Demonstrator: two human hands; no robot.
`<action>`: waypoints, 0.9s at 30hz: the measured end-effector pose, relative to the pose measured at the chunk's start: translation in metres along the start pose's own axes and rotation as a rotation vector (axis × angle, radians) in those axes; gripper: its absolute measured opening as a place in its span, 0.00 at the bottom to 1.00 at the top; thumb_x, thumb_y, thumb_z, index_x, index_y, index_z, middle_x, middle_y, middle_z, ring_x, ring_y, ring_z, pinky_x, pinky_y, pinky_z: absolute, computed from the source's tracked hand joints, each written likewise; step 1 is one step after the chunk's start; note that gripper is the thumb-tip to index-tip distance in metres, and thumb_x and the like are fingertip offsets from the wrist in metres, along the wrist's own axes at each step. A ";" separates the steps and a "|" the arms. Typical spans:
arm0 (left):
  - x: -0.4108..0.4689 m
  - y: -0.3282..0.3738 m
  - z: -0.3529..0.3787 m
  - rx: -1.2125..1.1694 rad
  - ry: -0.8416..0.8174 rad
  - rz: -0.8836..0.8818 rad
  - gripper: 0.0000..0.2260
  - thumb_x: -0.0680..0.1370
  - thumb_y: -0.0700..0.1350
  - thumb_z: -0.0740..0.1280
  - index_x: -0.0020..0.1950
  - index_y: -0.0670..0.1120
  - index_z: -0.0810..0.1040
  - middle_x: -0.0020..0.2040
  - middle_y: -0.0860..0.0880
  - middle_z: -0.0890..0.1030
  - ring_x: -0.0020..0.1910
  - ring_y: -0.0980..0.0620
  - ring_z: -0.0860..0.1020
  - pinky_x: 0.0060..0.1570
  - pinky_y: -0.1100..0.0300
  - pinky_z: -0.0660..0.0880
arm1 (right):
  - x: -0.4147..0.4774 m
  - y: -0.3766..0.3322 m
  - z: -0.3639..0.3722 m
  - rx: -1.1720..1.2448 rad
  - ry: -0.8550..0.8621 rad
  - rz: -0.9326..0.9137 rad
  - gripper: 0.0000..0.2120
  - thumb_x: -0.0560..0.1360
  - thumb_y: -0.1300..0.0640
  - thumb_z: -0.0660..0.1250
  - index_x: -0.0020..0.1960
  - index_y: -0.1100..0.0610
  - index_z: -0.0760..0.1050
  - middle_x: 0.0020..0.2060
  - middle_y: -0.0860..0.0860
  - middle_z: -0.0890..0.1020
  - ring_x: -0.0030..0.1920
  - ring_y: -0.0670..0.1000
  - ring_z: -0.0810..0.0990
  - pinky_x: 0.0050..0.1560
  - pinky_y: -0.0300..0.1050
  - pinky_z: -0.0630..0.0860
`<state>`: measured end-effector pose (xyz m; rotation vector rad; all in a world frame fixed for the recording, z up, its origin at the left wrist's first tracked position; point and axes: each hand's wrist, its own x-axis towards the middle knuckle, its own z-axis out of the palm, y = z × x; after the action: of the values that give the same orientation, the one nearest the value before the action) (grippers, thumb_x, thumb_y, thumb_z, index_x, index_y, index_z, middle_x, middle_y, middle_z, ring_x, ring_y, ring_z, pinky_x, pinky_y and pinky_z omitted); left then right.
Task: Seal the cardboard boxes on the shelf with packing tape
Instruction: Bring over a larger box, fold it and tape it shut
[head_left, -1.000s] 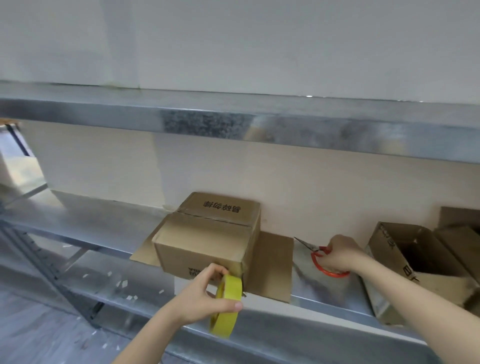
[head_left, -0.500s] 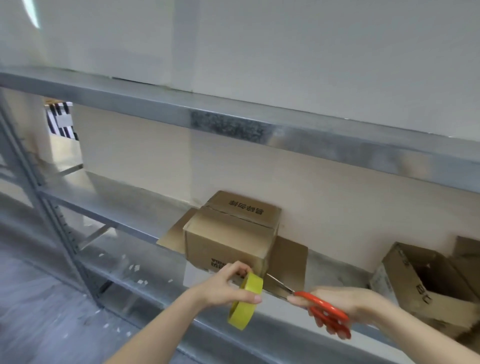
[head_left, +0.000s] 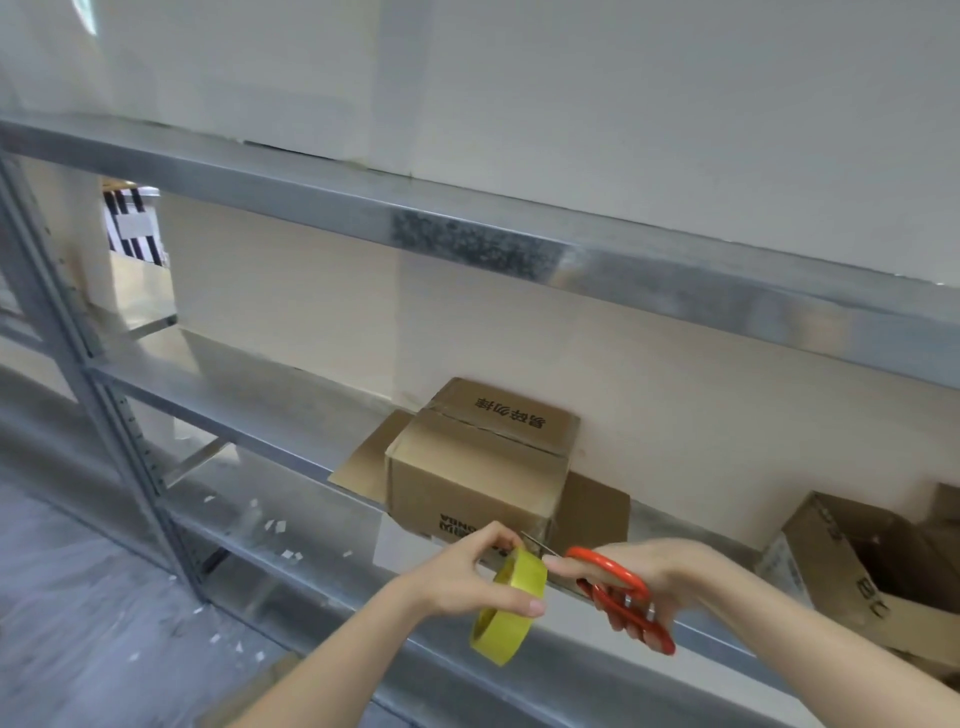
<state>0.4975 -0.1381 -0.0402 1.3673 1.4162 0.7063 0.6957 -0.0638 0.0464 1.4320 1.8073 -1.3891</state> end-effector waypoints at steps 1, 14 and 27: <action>-0.001 0.000 0.000 0.002 0.000 0.007 0.26 0.63 0.58 0.78 0.57 0.58 0.72 0.59 0.61 0.73 0.48 0.61 0.76 0.55 0.60 0.71 | -0.001 -0.004 -0.005 0.004 0.014 -0.016 0.33 0.68 0.25 0.60 0.39 0.58 0.65 0.30 0.53 0.71 0.26 0.48 0.70 0.35 0.42 0.73; -0.011 -0.012 -0.011 -0.025 -0.076 -0.022 0.29 0.61 0.57 0.80 0.56 0.57 0.71 0.58 0.56 0.75 0.42 0.57 0.78 0.48 0.60 0.73 | 0.028 0.040 -0.006 -0.465 0.266 -0.007 0.27 0.66 0.31 0.70 0.37 0.55 0.69 0.30 0.49 0.75 0.26 0.48 0.73 0.28 0.40 0.71; -0.038 0.019 -0.046 -0.395 0.188 0.120 0.37 0.56 0.65 0.79 0.58 0.48 0.73 0.47 0.52 0.81 0.47 0.52 0.80 0.46 0.57 0.76 | 0.074 0.090 -0.056 -0.444 0.827 -0.062 0.05 0.78 0.56 0.62 0.52 0.56 0.74 0.50 0.55 0.80 0.50 0.54 0.79 0.43 0.41 0.72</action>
<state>0.4565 -0.1607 0.0017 1.1005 1.2596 1.1522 0.7632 0.0160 -0.0303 1.8322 2.4457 -0.3332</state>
